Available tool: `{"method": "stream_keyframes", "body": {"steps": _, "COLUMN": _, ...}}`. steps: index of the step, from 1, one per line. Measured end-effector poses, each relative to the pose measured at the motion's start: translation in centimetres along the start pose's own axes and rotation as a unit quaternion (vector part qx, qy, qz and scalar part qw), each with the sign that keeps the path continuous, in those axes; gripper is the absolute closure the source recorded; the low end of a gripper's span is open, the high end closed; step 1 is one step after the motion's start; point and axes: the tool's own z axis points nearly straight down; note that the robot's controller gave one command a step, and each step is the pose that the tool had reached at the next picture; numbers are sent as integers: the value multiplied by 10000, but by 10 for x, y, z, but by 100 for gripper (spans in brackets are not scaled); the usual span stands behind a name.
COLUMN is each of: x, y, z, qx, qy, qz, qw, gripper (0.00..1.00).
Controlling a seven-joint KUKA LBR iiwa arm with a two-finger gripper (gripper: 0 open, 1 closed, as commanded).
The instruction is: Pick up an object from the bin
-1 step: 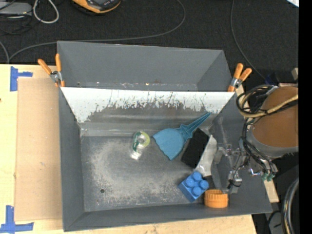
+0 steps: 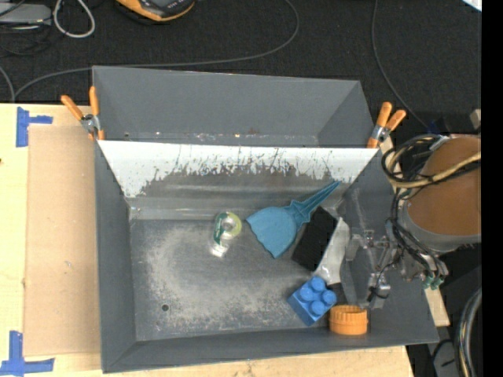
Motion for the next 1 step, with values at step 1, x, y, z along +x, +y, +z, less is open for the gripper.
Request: {"method": "stream_keyframes", "body": {"steps": 1, "x": -12, "y": 42, "z": 83, "qx": -6, "qy": -7, "qz": -1496, "qw": 9888, "gripper": 0}}
